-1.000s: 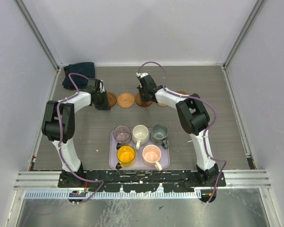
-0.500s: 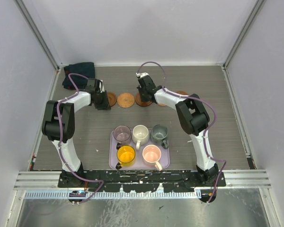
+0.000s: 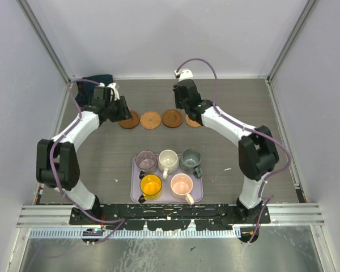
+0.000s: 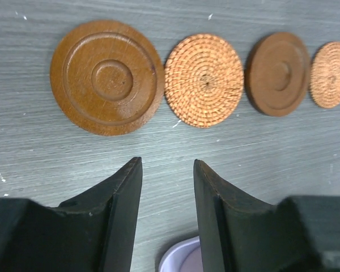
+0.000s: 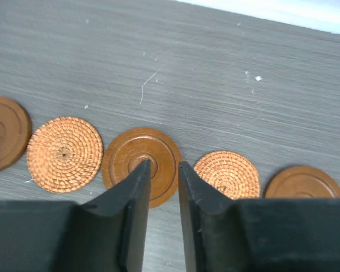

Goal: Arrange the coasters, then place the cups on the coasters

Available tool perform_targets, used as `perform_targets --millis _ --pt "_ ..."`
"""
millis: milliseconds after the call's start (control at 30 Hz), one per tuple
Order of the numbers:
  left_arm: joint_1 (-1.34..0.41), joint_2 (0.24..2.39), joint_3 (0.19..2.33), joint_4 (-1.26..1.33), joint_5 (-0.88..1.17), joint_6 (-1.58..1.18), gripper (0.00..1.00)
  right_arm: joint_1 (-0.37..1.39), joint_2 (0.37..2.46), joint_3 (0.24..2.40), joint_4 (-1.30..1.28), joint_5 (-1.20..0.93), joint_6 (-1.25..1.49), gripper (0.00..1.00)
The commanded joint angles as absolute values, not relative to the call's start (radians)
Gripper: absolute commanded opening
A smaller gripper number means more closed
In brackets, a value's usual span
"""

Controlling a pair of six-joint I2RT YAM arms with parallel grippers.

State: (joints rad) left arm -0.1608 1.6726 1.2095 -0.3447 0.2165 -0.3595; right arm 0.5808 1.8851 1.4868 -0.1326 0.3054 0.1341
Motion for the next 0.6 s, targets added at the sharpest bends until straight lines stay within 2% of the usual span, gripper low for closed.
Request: perform_targets --millis 0,100,167,367,567 --pt "-0.153 1.550 1.176 -0.306 0.231 -0.365 0.44 0.576 1.716 1.372 -0.005 0.404 0.163 0.45" --pt "-0.154 1.478 1.130 -0.296 0.217 -0.362 0.46 0.543 1.617 1.270 0.023 0.381 0.213 0.87" --pt "-0.154 1.431 1.096 -0.289 0.210 -0.361 0.48 0.504 1.562 1.206 0.035 0.334 0.254 0.99" --pt "-0.154 1.298 0.972 -0.247 0.212 -0.368 0.51 0.321 1.393 0.990 0.146 0.091 0.419 1.00" --pt "-0.164 1.159 0.867 -0.226 0.223 -0.376 0.52 0.299 1.295 0.891 0.073 0.069 0.366 1.00"
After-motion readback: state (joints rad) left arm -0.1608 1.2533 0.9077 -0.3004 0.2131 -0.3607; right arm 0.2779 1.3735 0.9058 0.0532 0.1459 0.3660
